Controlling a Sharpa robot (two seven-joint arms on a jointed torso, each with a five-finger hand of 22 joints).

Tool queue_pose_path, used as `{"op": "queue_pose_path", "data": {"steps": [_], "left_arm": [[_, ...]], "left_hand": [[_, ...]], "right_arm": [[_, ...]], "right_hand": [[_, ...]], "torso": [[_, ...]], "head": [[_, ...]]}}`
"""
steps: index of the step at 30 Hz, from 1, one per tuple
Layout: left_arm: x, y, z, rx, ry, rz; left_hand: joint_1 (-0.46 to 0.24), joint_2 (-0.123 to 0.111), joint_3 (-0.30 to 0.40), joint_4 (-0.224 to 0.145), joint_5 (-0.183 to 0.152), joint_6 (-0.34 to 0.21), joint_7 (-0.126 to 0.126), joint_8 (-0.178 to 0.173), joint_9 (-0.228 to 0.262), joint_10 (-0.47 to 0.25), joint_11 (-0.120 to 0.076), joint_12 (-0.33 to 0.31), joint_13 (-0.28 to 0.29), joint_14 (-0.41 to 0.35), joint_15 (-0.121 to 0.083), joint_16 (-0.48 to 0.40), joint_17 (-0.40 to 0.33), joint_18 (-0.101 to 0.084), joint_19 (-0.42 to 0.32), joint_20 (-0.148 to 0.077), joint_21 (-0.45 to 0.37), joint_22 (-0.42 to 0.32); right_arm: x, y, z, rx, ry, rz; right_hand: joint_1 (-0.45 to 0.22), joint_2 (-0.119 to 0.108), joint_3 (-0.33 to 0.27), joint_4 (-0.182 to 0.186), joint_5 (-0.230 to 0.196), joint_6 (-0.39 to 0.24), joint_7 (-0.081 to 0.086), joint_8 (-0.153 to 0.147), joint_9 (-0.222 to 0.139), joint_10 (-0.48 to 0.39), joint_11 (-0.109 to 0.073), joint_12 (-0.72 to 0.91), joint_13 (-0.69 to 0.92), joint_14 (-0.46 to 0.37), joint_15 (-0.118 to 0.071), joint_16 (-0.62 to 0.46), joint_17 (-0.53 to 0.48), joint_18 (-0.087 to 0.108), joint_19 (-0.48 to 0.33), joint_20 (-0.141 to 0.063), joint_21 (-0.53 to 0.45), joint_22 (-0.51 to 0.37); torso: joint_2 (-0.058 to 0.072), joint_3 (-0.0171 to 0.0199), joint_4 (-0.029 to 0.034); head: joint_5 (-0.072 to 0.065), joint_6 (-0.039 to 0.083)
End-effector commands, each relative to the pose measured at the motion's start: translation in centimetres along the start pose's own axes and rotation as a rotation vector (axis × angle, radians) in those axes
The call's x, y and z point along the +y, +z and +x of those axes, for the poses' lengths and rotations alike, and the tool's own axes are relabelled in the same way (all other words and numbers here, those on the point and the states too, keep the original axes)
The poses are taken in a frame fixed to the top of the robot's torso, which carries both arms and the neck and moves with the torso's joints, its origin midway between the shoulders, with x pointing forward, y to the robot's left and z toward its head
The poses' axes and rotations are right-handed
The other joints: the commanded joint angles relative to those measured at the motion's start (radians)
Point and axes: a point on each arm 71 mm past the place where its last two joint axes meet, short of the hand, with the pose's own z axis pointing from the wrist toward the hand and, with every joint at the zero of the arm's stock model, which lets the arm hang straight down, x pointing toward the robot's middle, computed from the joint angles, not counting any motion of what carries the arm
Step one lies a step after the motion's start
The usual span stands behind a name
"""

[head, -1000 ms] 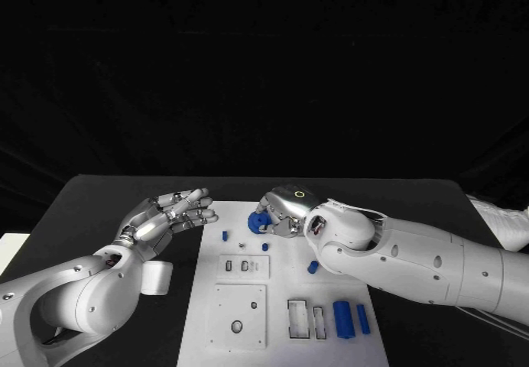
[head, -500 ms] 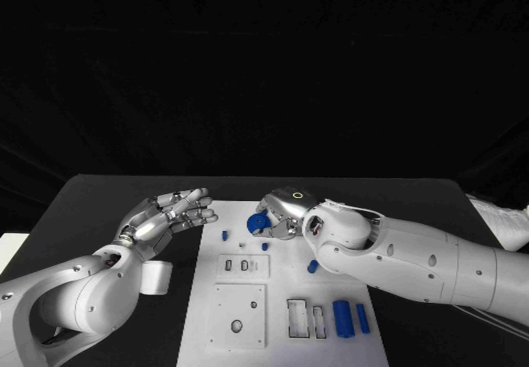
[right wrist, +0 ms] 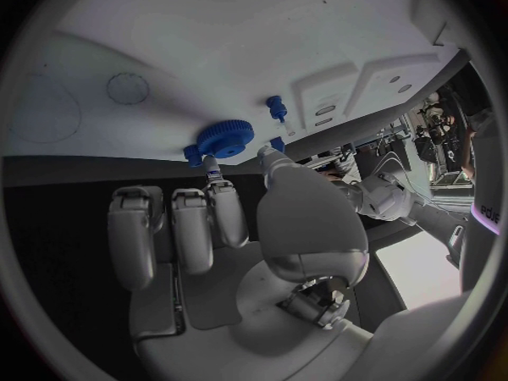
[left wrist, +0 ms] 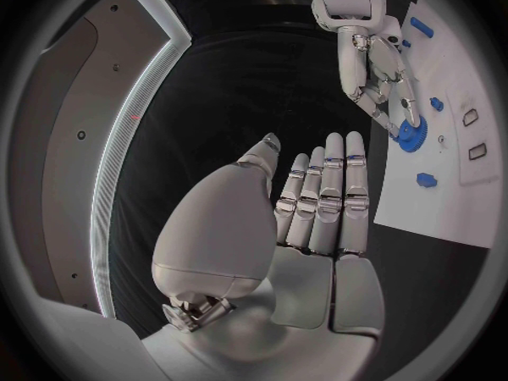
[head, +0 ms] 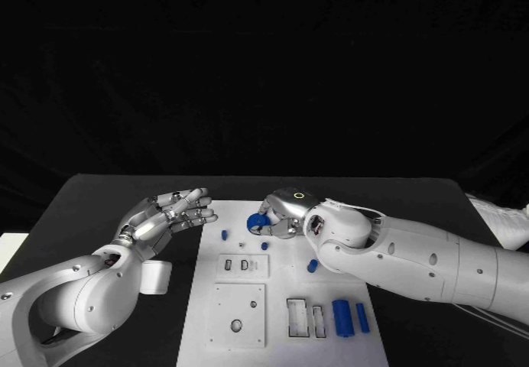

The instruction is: Assemble the parts on the task board

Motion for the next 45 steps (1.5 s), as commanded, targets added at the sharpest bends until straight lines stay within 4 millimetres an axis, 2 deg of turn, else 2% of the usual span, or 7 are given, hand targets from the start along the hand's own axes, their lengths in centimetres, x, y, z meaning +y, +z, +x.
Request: {"op": "queue_pose_path", "data": {"steps": [1,5,8,17,20,30,45], "left_arm": [[-0.1,0.0,0.2,0.02,-0.009,0.006],[-0.1,0.0,0.1,0.018,-0.008,0.007],[-0.1,0.1,0.0,0.016,-0.008,0.006],[0.0,0.3,0.0,0.016,-0.013,0.004],[0.1,0.3,-0.1,0.015,-0.014,0.004],[0.2,0.6,-0.1,0.014,-0.014,0.004],[0.2,0.7,-0.4,0.007,-0.01,0.004]], "left_hand": [[-0.001,0.009,0.0,-0.004,-0.006,0.004,0.006,-0.004,-0.001,0.002,0.006,-0.002,-0.001,-0.001,0.009,-0.004,0.001,0.004,0.0,0.005,-0.006,-0.001],[-0.001,0.009,0.0,-0.004,-0.006,0.003,0.006,-0.004,-0.001,0.002,0.006,-0.003,-0.001,-0.001,0.009,-0.004,0.001,0.004,0.0,0.005,-0.006,-0.002],[-0.001,0.009,0.0,-0.004,-0.006,0.003,0.006,-0.004,-0.001,0.002,0.006,-0.003,-0.001,-0.001,0.009,-0.004,0.001,0.004,0.0,0.005,-0.006,-0.002],[-0.001,0.009,0.0,-0.004,-0.006,0.003,0.006,-0.005,-0.001,0.002,0.006,-0.003,-0.001,-0.001,0.009,-0.005,0.001,0.004,0.0,0.005,-0.006,-0.002],[-0.001,0.009,0.0,-0.004,-0.006,0.003,0.006,-0.005,-0.001,0.002,0.006,-0.003,-0.001,-0.001,0.009,-0.005,0.001,0.004,0.0,0.005,-0.007,-0.002],[-0.001,0.009,0.0,-0.004,-0.006,0.003,0.006,-0.005,-0.001,0.002,0.006,-0.003,-0.001,-0.001,0.009,-0.005,0.001,0.004,0.0,0.005,-0.007,-0.002],[-0.001,0.009,0.0,-0.004,-0.006,0.003,0.006,-0.005,-0.001,0.002,0.006,-0.003,-0.001,-0.001,0.009,-0.005,0.001,0.004,0.0,0.005,-0.007,-0.002]], "right_arm": [[-0.3,-0.6,-1.2,-0.16,0.086,-0.029],[-1.3,-1.9,-2.2,-0.259,0.177,-0.072],[-2.6,-2.9,-2.7,-0.266,0.246,-0.078],[-8.8,-6.6,-2.9,-0.14,0.445,-0.028],[-10.8,-7.8,-2.8,-0.112,0.469,0.001],[-14.4,-9.4,-2.4,-0.082,0.47,0.075],[-15.9,-10.6,-0.4,-0.017,0.474,0.119]], "right_hand": [[0.044,-0.009,-0.002,-0.014,-0.005,-0.001,0.004,0.0,-0.001,0.029,-0.002,0.004,0.139,0.079,0.001,0.005,0.133,-0.019,0.022,0.001,0.003,0.107],[0.097,-0.013,0.001,-0.031,-0.011,-0.013,0.008,-0.001,-0.003,0.023,0.0,-0.009,0.133,0.078,0.003,0.004,0.131,-0.019,0.021,0.003,0.002,0.105],[0.134,-0.019,0.001,-0.046,-0.01,-0.013,0.008,0.0,-0.002,0.02,0.0,-0.014,0.13,0.078,0.003,0.003,0.128,-0.019,0.021,0.004,0.002,0.106],[0.274,-0.043,0.019,-0.15,-0.003,-0.008,0.007,0.001,-0.001,0.012,-0.002,-0.029,0.123,0.076,0.001,0.0,0.125,-0.017,0.014,0.002,-0.003,0.096],[0.288,-0.049,0.017,-0.165,-0.006,-0.007,0.007,0.001,-0.001,0.011,-0.002,-0.032,0.122,0.077,0.001,0.001,0.127,-0.017,0.014,0.002,-0.004,0.096],[0.289,-0.054,0.012,-0.17,-0.009,-0.009,0.007,0.0,-0.001,0.011,-0.002,-0.032,0.122,0.078,0.001,0.003,0.131,-0.017,0.015,0.002,-0.003,0.097],[0.273,-0.06,-0.008,-0.168,-0.014,-0.014,0.008,0.0,-0.002,0.012,0.0,-0.031,0.123,0.078,0.002,0.004,0.135,-0.017,0.015,0.003,-0.003,0.098]], "torso": [[0.0,0.0022,-0.0012],[-0.001,0.0007,-0.0041],[-0.003,0.0026,-0.0076],[-0.007,0.0128,-0.0285],[-0.007,0.0171,-0.0332],[-0.009,0.0241,-0.0382],[-0.01,0.0196,-0.0387]], "head": [[-0.001,0.001],[-0.005,0.006],[-0.005,0.009],[-0.004,0.016],[-0.003,0.017],[-0.01,0.017],[-0.013,0.012]]}}
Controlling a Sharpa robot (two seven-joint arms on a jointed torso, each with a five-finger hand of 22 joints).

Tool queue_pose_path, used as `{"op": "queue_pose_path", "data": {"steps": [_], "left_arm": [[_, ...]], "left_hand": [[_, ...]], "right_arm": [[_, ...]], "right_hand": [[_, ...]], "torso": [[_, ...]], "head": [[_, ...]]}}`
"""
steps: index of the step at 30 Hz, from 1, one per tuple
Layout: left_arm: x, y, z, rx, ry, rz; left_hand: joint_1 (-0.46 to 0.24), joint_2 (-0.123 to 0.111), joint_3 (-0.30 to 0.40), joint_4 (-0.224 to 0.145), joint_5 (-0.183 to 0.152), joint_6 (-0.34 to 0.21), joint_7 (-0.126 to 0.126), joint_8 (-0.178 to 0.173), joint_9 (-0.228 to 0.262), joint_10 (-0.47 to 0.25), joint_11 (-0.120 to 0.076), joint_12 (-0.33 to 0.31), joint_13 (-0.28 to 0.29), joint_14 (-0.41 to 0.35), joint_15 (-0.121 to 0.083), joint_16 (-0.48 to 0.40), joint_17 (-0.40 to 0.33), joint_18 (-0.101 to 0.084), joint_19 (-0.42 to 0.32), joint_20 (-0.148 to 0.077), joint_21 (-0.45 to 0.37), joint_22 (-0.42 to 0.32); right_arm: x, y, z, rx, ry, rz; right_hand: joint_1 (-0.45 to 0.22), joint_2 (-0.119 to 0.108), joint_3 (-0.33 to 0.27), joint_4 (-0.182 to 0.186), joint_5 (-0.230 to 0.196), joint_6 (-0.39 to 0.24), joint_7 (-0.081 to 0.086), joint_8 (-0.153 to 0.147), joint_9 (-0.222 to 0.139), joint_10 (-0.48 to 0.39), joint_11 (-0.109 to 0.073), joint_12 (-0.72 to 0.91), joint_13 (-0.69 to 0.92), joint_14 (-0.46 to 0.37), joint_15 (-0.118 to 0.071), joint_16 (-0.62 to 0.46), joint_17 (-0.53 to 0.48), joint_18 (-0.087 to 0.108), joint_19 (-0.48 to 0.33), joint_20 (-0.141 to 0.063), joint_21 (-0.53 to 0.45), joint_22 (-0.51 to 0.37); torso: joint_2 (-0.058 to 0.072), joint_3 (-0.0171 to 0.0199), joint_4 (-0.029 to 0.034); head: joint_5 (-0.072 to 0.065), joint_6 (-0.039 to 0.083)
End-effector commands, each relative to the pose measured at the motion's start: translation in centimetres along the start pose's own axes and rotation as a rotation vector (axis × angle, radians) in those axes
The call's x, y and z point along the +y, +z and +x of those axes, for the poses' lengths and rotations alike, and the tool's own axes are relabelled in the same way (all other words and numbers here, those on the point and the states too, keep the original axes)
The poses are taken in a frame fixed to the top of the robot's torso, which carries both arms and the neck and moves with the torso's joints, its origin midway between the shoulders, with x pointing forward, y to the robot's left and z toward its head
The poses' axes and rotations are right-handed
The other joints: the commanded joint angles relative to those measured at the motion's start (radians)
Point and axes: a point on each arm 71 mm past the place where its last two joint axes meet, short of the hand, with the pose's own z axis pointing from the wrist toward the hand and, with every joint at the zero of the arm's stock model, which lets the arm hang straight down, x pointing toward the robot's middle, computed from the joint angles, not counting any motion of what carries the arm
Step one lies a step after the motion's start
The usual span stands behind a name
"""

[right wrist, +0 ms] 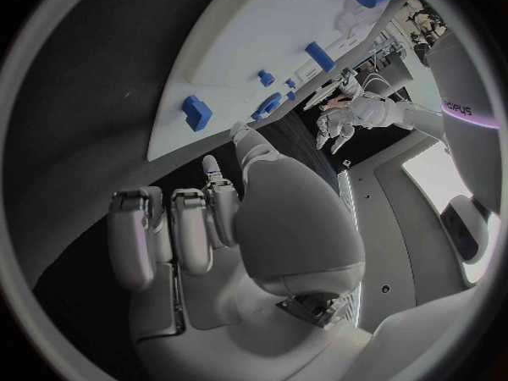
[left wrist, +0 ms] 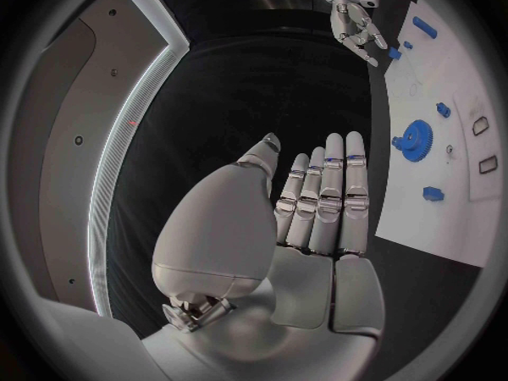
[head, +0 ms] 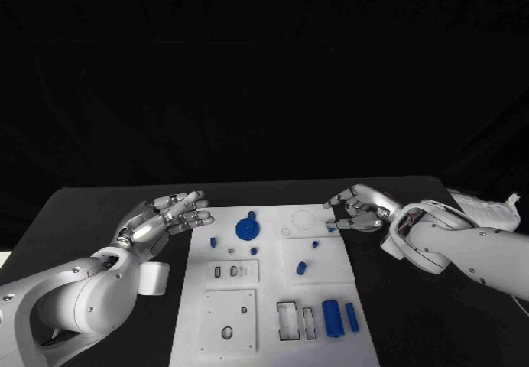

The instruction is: Assemble the parts on the task board

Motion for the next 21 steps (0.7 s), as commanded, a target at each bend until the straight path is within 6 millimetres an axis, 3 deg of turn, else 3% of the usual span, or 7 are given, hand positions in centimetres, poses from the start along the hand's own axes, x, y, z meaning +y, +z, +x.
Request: {"op": "queue_pose_path", "data": {"steps": [1,13,21], "left_arm": [[-0.1,0.0,0.2,0.02,-0.012,0.006],[0.0,0.1,0.2,0.018,-0.012,0.006],[0.0,0.1,0.1,0.018,-0.011,0.005]], "left_hand": [[-0.001,0.009,0.0,-0.005,-0.006,0.003,0.006,-0.005,-0.001,0.002,0.006,-0.003,-0.001,0.003,0.006,-0.005,0.001,0.004,0.0,0.005,-0.007,-0.001],[-0.001,0.009,0.0,-0.005,-0.006,0.003,0.006,-0.005,-0.001,0.002,0.006,-0.003,-0.001,0.003,0.006,-0.005,0.001,0.004,0.0,0.005,-0.007,-0.001],[-0.001,0.009,0.0,-0.005,-0.006,0.003,0.006,-0.005,-0.001,0.002,0.006,-0.003,-0.001,0.003,0.006,-0.005,0.001,0.004,0.0,0.005,-0.007,-0.001]], "right_arm": [[-0.4,-0.2,0.5,0.041,0.007,-0.002],[-1.3,-0.4,1.1,0.061,-0.002,0.02],[-1.6,-0.2,1.2,0.067,-0.008,0.027]], "right_hand": [[-0.007,-0.009,-0.01,0.0,-0.006,-0.008,0.002,0.0,0.0,0.012,0.0,-0.005,0.123,0.078,0.002,0.005,0.135,-0.017,0.015,0.003,-0.003,0.097],[-0.007,-0.009,-0.011,0.001,-0.007,-0.009,0.002,0.0,0.0,0.012,0.0,-0.003,0.124,0.079,0.003,0.005,0.137,-0.017,0.015,0.003,-0.003,0.098],[0.001,0.004,-0.01,-0.005,-0.008,-0.001,0.0,0.003,0.001,0.014,-0.002,-0.001,0.125,0.079,0.002,0.007,0.14,-0.017,0.016,0.003,-0.003,0.098]], "torso": [[0.0,-0.0017,-0.0008],[-0.001,-0.0017,0.0015],[-0.002,-0.0018,0.0013]], "head": [[-0.001,0.0],[-0.002,-0.003],[-0.001,-0.005]]}}
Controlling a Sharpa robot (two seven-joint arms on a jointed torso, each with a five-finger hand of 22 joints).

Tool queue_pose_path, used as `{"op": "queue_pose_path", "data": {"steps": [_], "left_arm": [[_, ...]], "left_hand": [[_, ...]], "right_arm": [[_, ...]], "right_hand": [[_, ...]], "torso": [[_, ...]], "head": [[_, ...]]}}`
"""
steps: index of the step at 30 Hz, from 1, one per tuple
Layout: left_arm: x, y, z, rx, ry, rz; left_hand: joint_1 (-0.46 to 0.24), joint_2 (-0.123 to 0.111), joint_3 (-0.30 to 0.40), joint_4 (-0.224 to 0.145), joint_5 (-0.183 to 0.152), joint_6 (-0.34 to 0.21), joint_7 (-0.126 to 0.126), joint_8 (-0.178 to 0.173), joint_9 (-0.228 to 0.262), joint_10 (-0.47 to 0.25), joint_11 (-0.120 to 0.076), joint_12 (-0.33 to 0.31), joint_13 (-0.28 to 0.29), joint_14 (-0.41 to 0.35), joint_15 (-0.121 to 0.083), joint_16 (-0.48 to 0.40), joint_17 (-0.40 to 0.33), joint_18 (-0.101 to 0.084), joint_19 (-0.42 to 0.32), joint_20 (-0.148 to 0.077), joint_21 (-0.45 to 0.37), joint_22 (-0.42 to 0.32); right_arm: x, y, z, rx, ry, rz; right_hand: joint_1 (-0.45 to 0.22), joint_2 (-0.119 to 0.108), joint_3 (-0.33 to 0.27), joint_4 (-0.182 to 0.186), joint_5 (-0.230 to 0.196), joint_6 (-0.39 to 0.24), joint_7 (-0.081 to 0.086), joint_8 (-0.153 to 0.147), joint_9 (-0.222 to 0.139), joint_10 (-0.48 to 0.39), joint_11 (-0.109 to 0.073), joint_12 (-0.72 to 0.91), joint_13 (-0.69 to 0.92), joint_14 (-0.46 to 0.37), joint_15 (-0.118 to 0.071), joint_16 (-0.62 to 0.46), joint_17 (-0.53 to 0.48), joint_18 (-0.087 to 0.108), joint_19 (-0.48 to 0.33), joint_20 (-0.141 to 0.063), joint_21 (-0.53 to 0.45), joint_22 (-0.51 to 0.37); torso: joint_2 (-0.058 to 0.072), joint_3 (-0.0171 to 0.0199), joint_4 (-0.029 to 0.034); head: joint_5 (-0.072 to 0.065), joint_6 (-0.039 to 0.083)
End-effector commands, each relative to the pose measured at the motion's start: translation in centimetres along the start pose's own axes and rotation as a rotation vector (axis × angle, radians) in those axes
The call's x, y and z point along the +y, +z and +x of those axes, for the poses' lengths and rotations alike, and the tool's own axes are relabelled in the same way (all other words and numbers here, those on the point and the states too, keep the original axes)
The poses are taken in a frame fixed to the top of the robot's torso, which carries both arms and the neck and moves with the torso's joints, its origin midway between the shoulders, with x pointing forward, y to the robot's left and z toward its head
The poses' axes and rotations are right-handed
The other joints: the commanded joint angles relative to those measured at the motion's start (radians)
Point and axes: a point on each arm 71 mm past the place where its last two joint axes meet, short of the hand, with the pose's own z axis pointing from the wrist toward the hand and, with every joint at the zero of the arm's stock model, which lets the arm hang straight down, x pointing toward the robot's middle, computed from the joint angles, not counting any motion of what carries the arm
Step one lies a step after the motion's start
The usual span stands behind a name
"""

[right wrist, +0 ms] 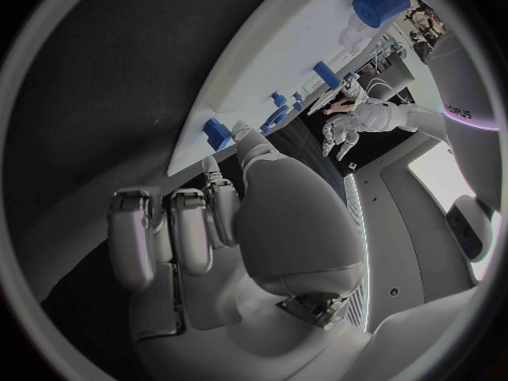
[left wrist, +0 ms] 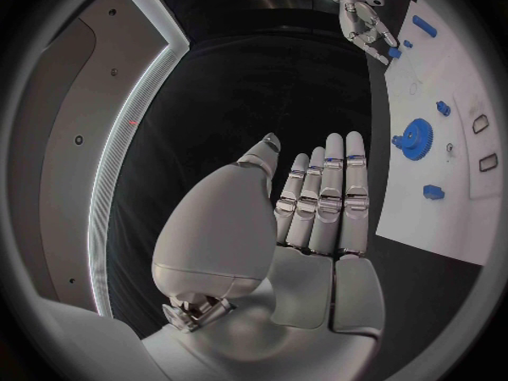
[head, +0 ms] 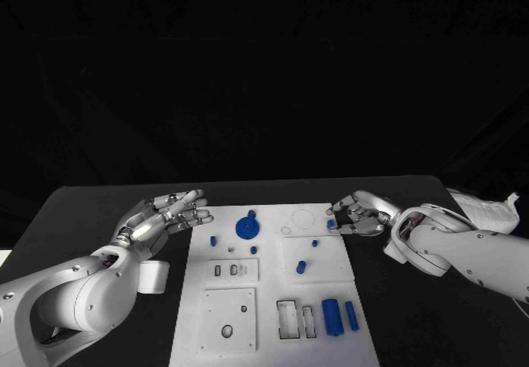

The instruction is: Assemble the parts on the task board

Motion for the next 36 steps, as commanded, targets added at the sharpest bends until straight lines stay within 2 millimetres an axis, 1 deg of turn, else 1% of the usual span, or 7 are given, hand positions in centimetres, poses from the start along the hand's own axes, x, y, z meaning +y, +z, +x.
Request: {"op": "queue_pose_path", "data": {"steps": [1,8,12,16,21,27,36], "left_arm": [[-0.05,0.06,0.24,0.02,-0.012,0.005],[-0.04,0.06,0.23,0.019,-0.012,0.005],[-0.04,0.06,0.23,0.019,-0.011,0.005],[-0.04,0.07,0.23,0.019,-0.011,0.005],[-0.03,0.07,0.24,0.019,-0.011,0.005],[-0.02,0.08,0.28,0.019,-0.012,0.004],[-0.01,0.09,0.33,0.021,-0.012,0.003]], "left_hand": [[-0.001,0.009,0.0,-0.005,-0.006,0.003,0.006,-0.005,-0.001,0.002,0.006,-0.003,-0.001,0.002,0.006,-0.005,0.001,0.004,0.0,0.005,-0.007,-0.001],[-0.001,0.009,0.0,-0.005,-0.006,0.003,0.006,-0.005,-0.001,0.002,0.006,-0.003,-0.001,0.002,0.006,-0.005,0.001,0.004,0.0,0.005,-0.007,-0.001],[0.0,0.01,0.0,-0.006,-0.006,0.005,0.004,-0.006,0.0,0.004,0.005,-0.004,0.0,0.004,0.005,-0.007,0.002,0.004,0.001,0.005,-0.008,-0.003],[0.0,0.01,0.0,-0.006,-0.006,0.005,0.004,-0.006,0.0,0.004,0.005,-0.004,0.0,0.004,0.005,-0.007,0.002,0.004,0.001,0.005,-0.008,-0.003],[0.0,0.01,0.0,-0.006,-0.006,0.005,0.004,-0.006,0.0,0.004,0.005,-0.004,0.0,0.004,0.005,-0.007,0.002,0.004,0.001,0.005,-0.008,-0.003],[0.0,0.01,0.0,-0.006,-0.006,0.005,0.004,-0.006,0.0,0.004,0.005,-0.004,0.0,0.004,0.005,-0.007,0.002,0.004,0.001,0.005,-0.008,-0.003],[0.0,0.01,0.0,-0.006,-0.006,0.005,0.004,-0.006,0.0,0.004,0.005,-0.004,0.0,0.004,0.005,-0.007,0.002,0.004,0.001,0.005,-0.008,-0.003]], "right_arm": [[-0.01,0.03,0.25,0.026,-0.009,-0.009],[-0.12,0.08,0.32,0.033,-0.012,-0.007],[-0.18,0.1,0.36,0.038,-0.012,-0.006],[-0.18,0.15,0.43,0.044,-0.013,-0.008],[-0.11,0.21,0.53,0.051,-0.013,-0.011],[0.0,0.31,0.67,0.058,-0.015,-0.014],[0.14,0.5,0.83,0.06,-0.015,-0.019]], "right_hand": [[0.007,0.01,-0.002,-0.003,-0.004,0.003,-0.003,0.004,0.002,0.014,-0.002,-0.001,0.126,0.079,0.002,0.007,0.139,-0.017,0.016,0.003,-0.003,0.098],[0.022,0.029,0.005,-0.015,-0.012,0.021,-0.005,0.009,0.004,0.016,-0.004,0.004,0.129,0.08,0.0,0.008,0.143,-0.018,0.018,0.001,-0.001,0.102],[0.03,0.04,0.012,-0.023,-0.025,0.032,-0.007,0.011,0.005,0.017,-0.006,0.006,0.13,0.081,-0.002,0.009,0.145,-0.018,0.019,0.0,-0.001,0.104],[0.038,0.05,0.022,-0.031,-0.043,0.046,-0.009,0.013,0.005,0.019,-0.008,0.009,0.133,0.081,-0.003,0.01,0.148,-0.019,0.02,-0.001,0.0,0.106],[0.05,0.068,0.042,-0.043,-0.062,0.075,-0.016,0.019,0.008,0.02,-0.013,0.012,0.135,0.082,-0.007,0.011,0.151,-0.019,0.021,-0.004,0.001,0.109],[0.055,0.078,0.057,-0.051,-0.069,0.096,-0.021,0.023,0.009,0.022,-0.018,0.016,0.138,0.082,-0.012,0.013,0.154,-0.02,0.023,-0.008,0.002,0.112],[0.056,0.087,0.072,-0.058,-0.071,0.115,-0.027,0.024,0.01,0.023,-0.023,0.018,0.14,0.083,-0.015,0.014,0.158,-0.02,0.024,-0.012,0.003,0.115]], "torso": [[-0.001,-0.0003,0.0004],[-0.001,-0.0007,-0.0009],[-0.001,-0.001,-0.0001],[-0.001,-0.0009,0.0002],[-0.001,-0.0008,-0.0005],[-0.001,-0.0008,-0.0001],[-0.001,-0.0011,-0.0006]], "head": [[-0.001,-0.001],[-0.001,0.0],[-0.002,0.003],[-0.003,0.002],[-0.001,0.003],[-0.003,0.003],[-0.003,0.001]]}}
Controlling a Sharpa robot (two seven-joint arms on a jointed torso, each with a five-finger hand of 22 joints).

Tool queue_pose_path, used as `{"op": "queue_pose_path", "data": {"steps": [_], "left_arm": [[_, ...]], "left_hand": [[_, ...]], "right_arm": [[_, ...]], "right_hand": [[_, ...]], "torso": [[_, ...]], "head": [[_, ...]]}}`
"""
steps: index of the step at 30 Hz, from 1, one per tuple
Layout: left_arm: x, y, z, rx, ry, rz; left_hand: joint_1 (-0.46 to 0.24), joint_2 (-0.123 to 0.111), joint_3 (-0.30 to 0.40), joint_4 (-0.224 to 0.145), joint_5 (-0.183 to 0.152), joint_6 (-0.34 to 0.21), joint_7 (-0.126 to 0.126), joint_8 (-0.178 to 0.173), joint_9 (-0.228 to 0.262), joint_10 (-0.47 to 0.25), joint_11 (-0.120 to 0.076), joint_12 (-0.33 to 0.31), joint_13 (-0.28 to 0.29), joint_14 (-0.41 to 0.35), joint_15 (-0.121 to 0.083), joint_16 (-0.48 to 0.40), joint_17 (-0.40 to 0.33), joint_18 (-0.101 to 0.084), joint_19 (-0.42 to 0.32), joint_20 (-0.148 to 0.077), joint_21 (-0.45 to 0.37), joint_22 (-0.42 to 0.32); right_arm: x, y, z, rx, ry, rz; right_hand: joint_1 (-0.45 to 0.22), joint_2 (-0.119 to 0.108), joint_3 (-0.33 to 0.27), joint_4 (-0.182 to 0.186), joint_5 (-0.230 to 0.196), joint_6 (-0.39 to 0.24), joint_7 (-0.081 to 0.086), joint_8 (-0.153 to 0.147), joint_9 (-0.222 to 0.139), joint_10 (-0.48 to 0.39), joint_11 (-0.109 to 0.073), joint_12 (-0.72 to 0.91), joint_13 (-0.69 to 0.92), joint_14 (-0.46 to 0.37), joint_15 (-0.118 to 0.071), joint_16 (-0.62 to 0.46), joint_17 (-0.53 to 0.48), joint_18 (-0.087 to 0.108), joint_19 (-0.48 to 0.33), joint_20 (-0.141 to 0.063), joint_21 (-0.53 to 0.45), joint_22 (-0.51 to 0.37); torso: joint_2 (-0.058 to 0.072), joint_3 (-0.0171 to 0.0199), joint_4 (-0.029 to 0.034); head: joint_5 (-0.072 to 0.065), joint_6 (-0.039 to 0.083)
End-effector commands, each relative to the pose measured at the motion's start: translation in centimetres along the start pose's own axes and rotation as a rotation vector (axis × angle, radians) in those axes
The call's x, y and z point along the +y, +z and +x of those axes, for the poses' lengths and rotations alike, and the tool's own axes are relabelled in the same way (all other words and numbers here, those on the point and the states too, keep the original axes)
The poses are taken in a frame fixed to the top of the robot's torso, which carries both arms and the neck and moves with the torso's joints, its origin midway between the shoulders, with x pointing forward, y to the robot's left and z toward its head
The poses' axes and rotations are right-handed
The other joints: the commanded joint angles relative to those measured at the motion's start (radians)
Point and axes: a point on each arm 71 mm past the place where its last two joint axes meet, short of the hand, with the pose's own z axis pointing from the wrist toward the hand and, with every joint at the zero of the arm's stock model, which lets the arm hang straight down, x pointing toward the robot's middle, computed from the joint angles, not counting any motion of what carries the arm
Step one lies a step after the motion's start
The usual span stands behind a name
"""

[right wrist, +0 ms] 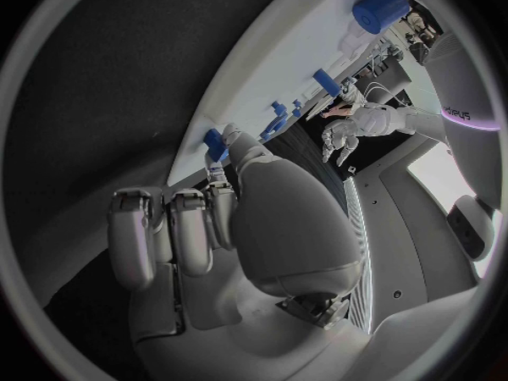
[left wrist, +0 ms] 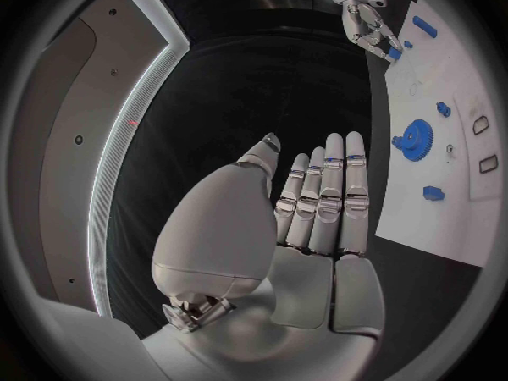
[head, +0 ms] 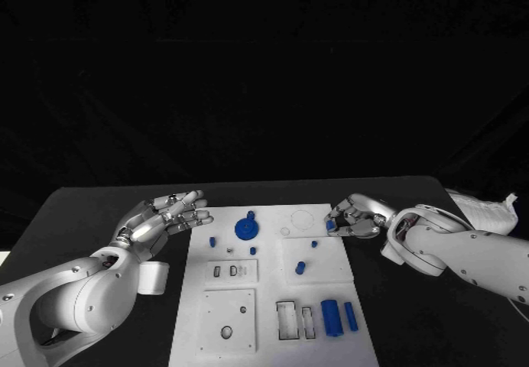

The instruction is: Assemble the parts on the task board

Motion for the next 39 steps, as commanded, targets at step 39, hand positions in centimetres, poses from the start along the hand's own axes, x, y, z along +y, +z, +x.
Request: {"op": "queue_pose_path", "data": {"steps": [39], "left_arm": [[0.7,0.8,0.1,0.012,-0.012,-0.005]], "left_hand": [[0.001,0.011,0.0,-0.008,-0.006,0.005,0.005,-0.007,0.0,0.004,0.006,-0.006,0.0,0.005,0.005,-0.008,0.002,0.004,0.002,0.005,-0.004,-0.002]], "right_arm": [[12.2,2.7,3.7,-0.022,0.065,-0.165]], "right_hand": [[-0.045,0.055,0.066,-0.009,-0.024,0.091,-0.037,0.028,0.021,0.026,-0.037,-0.001,0.137,0.086,-0.035,0.014,0.176,-0.02,0.029,-0.034,0.003,0.114]], "torso": [[-0.038,-0.0131,0.0081]], "head": [[0.034,-0.04]]}}
